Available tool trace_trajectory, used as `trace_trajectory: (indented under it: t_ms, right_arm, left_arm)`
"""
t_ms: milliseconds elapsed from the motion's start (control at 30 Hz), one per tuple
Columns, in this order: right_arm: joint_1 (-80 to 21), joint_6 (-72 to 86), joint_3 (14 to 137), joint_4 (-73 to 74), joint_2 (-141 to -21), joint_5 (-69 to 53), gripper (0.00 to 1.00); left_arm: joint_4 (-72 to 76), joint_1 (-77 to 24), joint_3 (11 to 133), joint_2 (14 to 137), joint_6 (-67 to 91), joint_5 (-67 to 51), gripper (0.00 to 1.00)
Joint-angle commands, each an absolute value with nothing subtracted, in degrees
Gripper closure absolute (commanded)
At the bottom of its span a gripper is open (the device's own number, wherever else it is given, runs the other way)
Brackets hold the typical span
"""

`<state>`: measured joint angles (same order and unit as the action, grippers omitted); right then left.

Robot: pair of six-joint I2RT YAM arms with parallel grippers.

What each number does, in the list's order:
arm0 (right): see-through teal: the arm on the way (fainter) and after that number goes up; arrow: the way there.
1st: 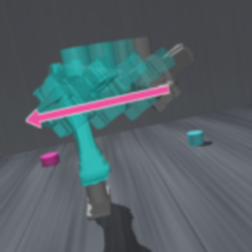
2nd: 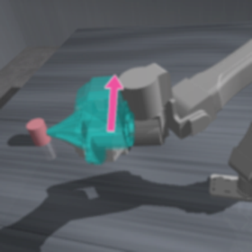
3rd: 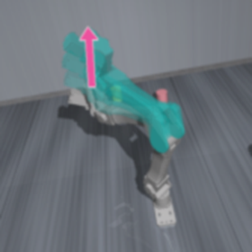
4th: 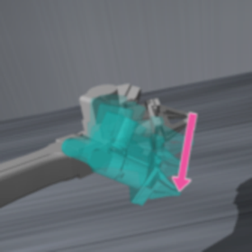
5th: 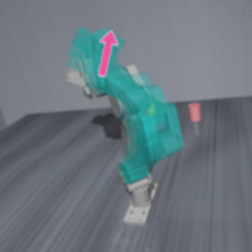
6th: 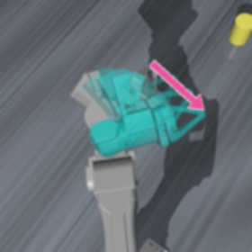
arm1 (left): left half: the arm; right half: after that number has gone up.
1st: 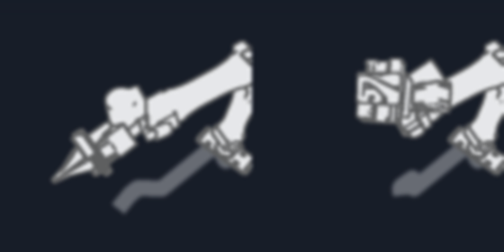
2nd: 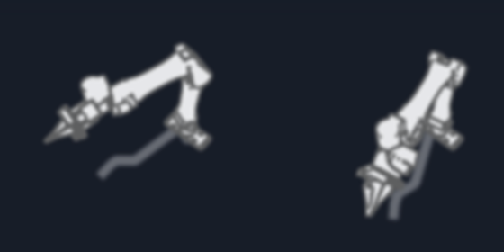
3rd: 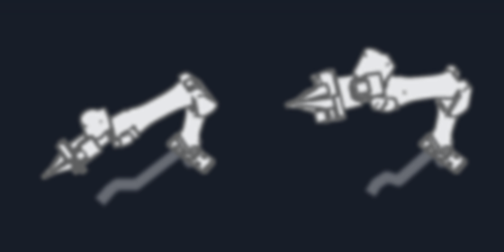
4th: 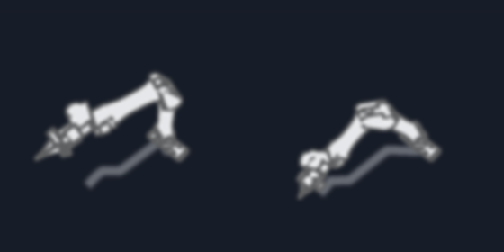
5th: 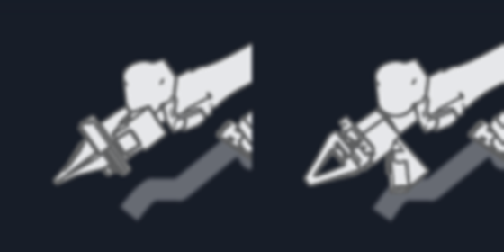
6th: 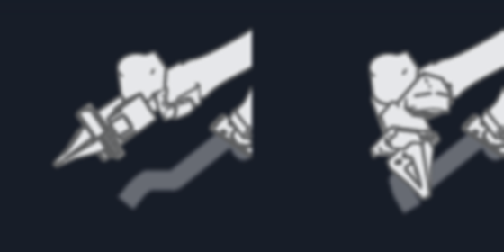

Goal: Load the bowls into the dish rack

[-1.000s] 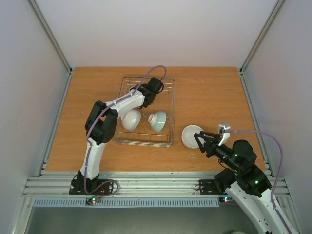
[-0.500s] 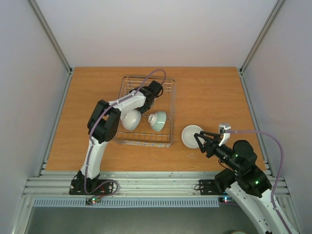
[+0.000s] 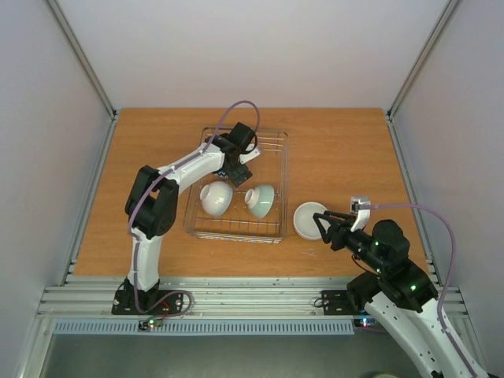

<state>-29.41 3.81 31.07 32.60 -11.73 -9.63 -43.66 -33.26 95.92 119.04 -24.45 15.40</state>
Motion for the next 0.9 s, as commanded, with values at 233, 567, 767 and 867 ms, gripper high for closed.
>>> trace_trajectory:
  t_ms: [233, 567, 767, 867]
  right_arm:
    - [-29.3, 5.6, 39.5, 44.9, -28.5, 4.1, 0.55]
    - [-29.3, 14.5, 43.5, 55.0, -43.7, 12.7, 0.69]
    - [-29.3, 15.3, 42.3, 54.5, -47.2, 12.3, 0.7]
    - [-29.3, 15.4, 41.0, 53.6, -48.5, 11.9, 0.7]
  left_arm:
    - [-42.5, -34.0, 94.6, 112.4, -18.4, 0.9, 0.01]
    - [-44.9, -34.0, 92.0, 101.0, -14.9, -16.6, 0.01]
    - [-44.6, -34.0, 90.5, 97.3, -13.6, -19.0, 0.01]
    - [-44.7, -34.0, 90.1, 96.5, -13.0, -20.9, 0.01]
